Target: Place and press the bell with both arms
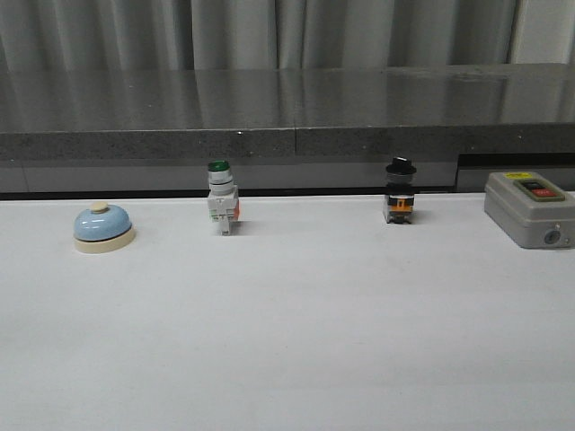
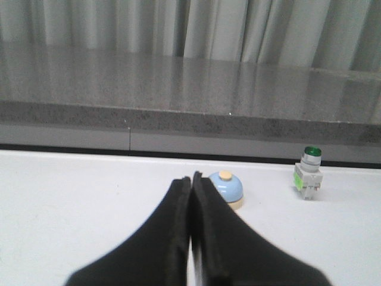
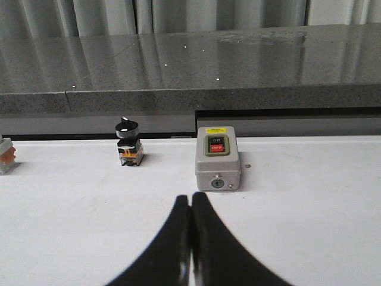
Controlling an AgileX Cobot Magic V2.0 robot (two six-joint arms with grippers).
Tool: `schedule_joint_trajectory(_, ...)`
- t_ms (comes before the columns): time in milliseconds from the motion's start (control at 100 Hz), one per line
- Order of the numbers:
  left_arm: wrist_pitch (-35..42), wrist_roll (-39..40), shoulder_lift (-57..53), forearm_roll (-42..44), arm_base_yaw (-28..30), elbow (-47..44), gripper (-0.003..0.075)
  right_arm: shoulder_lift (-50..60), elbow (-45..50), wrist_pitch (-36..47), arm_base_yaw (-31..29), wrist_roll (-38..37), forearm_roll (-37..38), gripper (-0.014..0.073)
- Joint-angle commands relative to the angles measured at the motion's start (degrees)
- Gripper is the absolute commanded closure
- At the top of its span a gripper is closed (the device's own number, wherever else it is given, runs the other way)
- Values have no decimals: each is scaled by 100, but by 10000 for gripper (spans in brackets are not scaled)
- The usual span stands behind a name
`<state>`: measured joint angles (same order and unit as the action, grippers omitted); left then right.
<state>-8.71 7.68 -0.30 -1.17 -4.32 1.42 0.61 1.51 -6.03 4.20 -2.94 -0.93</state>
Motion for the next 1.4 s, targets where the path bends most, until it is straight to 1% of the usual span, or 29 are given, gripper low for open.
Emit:
schedule_joint_trajectory(0, 103, 63, 175, -119, -9, 540, 741, 89, -85, 496, -50, 19, 48, 654)
schedule_joint_trajectory(190, -658, 74, 1184, -128, -9, 1723, 741, 89, -85, 496, -50, 19, 48, 654)
schedule_joint_trajectory(270, -1023, 74, 1842, -179, -9, 2282, 741, 89, -85, 496, -50, 19, 48, 654)
schedule_joint_trajectory(470, -1653, 74, 3387, -257, -9, 3702, 741, 89, -85, 496, -50, 19, 48, 654)
schedule_joint_trajectory(590, -2559, 74, 4292, -272, -9, 4496, 741, 89, -85, 496, -50, 19, 48, 654)
schedule_joint_trajectory(650, -2797, 63, 4665, -261, -9, 4808, 741, 89, -85, 496, -50, 19, 48, 654)
schedule_joint_trajectory(770, -2995, 50, 5293, -261, -9, 5161, 741, 89, -85, 496, -50, 19, 48, 654)
schedule_joint_trajectory(870, -3007, 40, 5693, -261, -9, 5228, 741, 89, -85, 496, -50, 19, 48, 654)
schedule_joint_trajectory(1040, -3015, -194, 6044, -271, -9, 5233, 738, 89, -85, 496, -50, 19, 48, 654)
schedule_joint_trajectory(1080, -3015, -270, 6055, -285, -9, 5242, 722, 89, -85, 496, -50, 19, 48, 654)
schedule_joint_trajectory(1130, -3020, -396, 6067, -318, -9, 5242, 676, 89, -85, 496, -50, 19, 48, 654)
schedule_joint_trajectory(1180, -3033, -598, 6067, -379, -9, 5242, 592, 89, -85, 496, -50, 19, 48, 654)
schedule_joint_trajectory(1220, -3033, -615, 6067, -376, -9, 5242, 492, 89, -85, 496, -50, 19, 48, 654)
schedule_joint_trajectory(1230, -3033, -615, 6067, -382, -9, 5242, 453, 89, -85, 496, -50, 19, 48, 654)
schedule_joint_trajectory(1250, -3033, -615, 6067, -391, -9, 5242, 412, 89, -85, 496, -50, 19, 48, 654)
schedule_joint_trajectory(1260, -3033, -615, 6067, -391, -9, 5242, 367, 89, -85, 496, -50, 19, 48, 654)
schedule_joint_trajectory(1270, -3033, -615, 6067, -405, -9, 5242, 344, 89, -85, 496, -50, 19, 48, 654)
schedule_joint_trajectory(1280, -3033, -615, 6067, -403, -9, 5242, 298, 89, -85, 496, -50, 19, 48, 654)
schedule_joint_trajectory(1290, -3033, -615, 6067, -415, -9, 5242, 274, 89, -85, 496, -50, 19, 48, 654)
schedule_joint_trajectory(1300, -3033, -615, 6067, -416, -9, 5242, 226, 89, -85, 496, -50, 19, 48, 654)
schedule_joint_trajectory(1320, -3023, -615, 6067, -416, -9, 5242, 179, 89, -85, 496, -50, 19, 48, 654)
schedule_joint_trajectory(1330, -3022, -615, 6067, -416, -9, 5242, 134, 89, -85, 496, -50, 19, 48, 654)
schedule_joint_trajectory(1340, -3004, -615, 6067, -416, -9, 5242, 112, 89, -85, 496, -50, 19, 48, 654)
schedule_joint_trajectory(1350, -2988, -601, 6067, -416, -9, 5242, 70, 89, -85, 496, -50, 19, 48, 654)
schedule_joint_trajectory(1360, -2973, -601, 6067, -416, -9, 5242, 50, 89, -85, 496, -50, 19, 48, 654)
schedule_joint_trajectory(1370, -2962, -571, 6067, -416, -9, 5242, 15, 89, -85, 496, -50, 19, 48, 654)
schedule_joint_trajectory(1390, -2943, -538, 6067, -416, -9, 5242, -2, 89, -85, 496, -50, 19, 48, 654)
